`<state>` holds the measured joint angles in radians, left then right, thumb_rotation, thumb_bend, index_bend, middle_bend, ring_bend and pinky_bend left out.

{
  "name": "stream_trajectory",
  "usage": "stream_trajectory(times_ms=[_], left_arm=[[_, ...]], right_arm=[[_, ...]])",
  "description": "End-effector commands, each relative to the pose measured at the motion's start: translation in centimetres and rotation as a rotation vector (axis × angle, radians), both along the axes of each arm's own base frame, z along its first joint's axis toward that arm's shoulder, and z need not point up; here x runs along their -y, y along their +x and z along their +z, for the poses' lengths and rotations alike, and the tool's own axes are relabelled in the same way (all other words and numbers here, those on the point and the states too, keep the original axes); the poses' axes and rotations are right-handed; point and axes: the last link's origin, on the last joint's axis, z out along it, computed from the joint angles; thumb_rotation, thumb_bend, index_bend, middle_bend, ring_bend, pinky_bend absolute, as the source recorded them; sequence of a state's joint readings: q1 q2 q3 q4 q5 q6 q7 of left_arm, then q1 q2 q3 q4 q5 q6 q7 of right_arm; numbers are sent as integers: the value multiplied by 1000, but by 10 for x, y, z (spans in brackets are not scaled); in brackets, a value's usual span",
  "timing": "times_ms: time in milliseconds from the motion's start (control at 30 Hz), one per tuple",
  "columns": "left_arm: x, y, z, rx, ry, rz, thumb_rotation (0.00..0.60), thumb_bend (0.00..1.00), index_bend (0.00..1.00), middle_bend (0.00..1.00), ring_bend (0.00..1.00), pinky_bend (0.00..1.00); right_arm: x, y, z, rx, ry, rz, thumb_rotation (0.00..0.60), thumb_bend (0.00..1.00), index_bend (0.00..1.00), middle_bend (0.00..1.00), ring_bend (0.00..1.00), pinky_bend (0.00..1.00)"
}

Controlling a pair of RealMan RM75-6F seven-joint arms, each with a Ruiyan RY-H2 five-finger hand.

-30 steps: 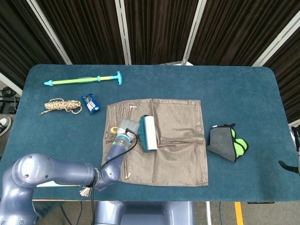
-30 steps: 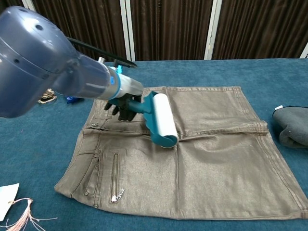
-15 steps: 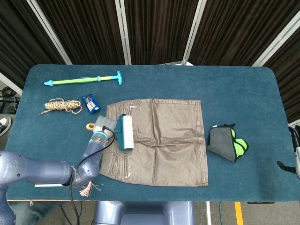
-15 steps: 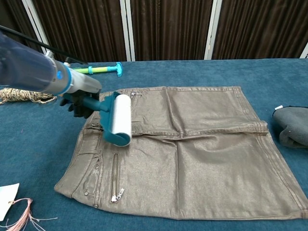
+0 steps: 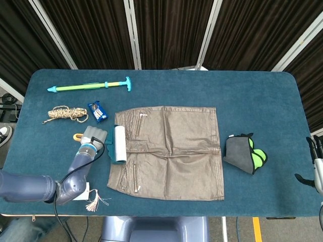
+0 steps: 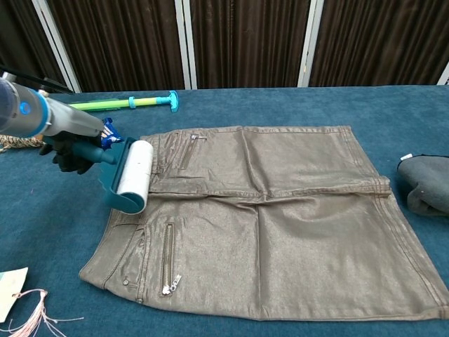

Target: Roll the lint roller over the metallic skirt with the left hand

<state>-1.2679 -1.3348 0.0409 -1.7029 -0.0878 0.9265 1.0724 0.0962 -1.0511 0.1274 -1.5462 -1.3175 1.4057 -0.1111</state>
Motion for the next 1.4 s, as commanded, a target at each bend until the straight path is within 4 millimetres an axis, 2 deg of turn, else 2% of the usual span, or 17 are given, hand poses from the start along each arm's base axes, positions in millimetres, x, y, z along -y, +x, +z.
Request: stream_trajectory(times_ms=[33, 233, 300, 367, 400, 433, 467, 500, 533, 600, 633, 800, 1000, 1100, 1200, 1333, 1400], left_arm=[[6, -19, 19, 14, 19, 11, 600, 1000, 864, 649, 571, 614], [16, -53, 37, 33, 38, 28, 600, 994, 857, 646, 571, 614], [18, -63, 39, 52, 45, 38, 600, 926, 842, 642, 570, 613], [22, -75, 39, 82, 52, 66, 600, 757, 802, 620, 554, 596], [23, -80, 39, 94, 54, 68, 600, 582, 747, 575, 517, 562], [24, -83, 40, 103, 55, 67, 600, 370, 642, 491, 446, 505], [26, -86, 40, 107, 57, 66, 600, 232, 540, 407, 374, 445], [27, -89, 41, 111, 61, 64, 600, 85, 359, 252, 237, 326], [29, -92, 43, 108, 65, 55, 600, 16, 181, 116, 112, 194], [33, -98, 47, 101, 67, 54, 600, 0, 21, 3, 5, 36], [35, -100, 49, 109, 72, 58, 600, 0, 0, 0, 0, 5], [42, -102, 71, 164, 150, 42, 600, 0, 0, 0, 0, 0], [63, -105, 111, 246, 320, -38, 600, 0, 0, 0, 0, 0], [86, -106, 133, 291, 439, -113, 600, 0, 0, 0, 0, 0], [118, -110, 146, 330, 541, -191, 600, 0, 0, 0, 0, 0], [161, -118, 154, 335, 683, -254, 600, 0, 0, 0, 0, 0], [181, -121, 151, 346, 737, -272, 600, 0, 0, 0, 0, 0]], right_arm=[[-1, 1, 0, 0, 1, 6, 600, 0, 0, 0, 0, 0], [-3, 5, -3, -3, 14, 22, 600, 0, 0, 0, 0, 0], [-3, 7, -4, -3, 17, 30, 600, 0, 0, 0, 0, 0], [-4, 8, -4, 0, 16, 36, 600, 0, 0, 0, 0, 0], [-4, 9, -4, -1, 16, 39, 600, 0, 0, 0, 0, 0], [-5, 9, -4, 0, 16, 41, 600, 0, 0, 0, 0, 0], [-5, 10, -5, 1, 16, 44, 600, 0, 0, 0, 0, 0], [-5, 11, -5, 2, 16, 47, 600, 0, 0, 0, 0, 0], [-5, 12, -5, 4, 16, 52, 600, 0, 0, 0, 0, 0], [-6, 14, -5, 5, 17, 61, 600, 0, 0, 0, 0, 0], [-6, 15, -5, 6, 18, 65, 600, 0, 0, 0, 0, 0], [-8, 18, -5, 12, 24, 82, 600, 0, 0, 0, 0, 0], [-12, 25, -3, 31, 26, 118, 600, 0, 0, 0, 0, 0], [-15, 29, -1, 41, 27, 138, 600, 0, 0, 0, 0, 0], [-16, 32, -1, 50, 32, 159, 600, 0, 0, 0, 0, 0], [-17, 34, 0, 55, 36, 177, 600, 0, 0, 0, 0, 0], [-18, 36, 1, 57, 30, 187, 600, 0, 0, 0, 0, 0]])
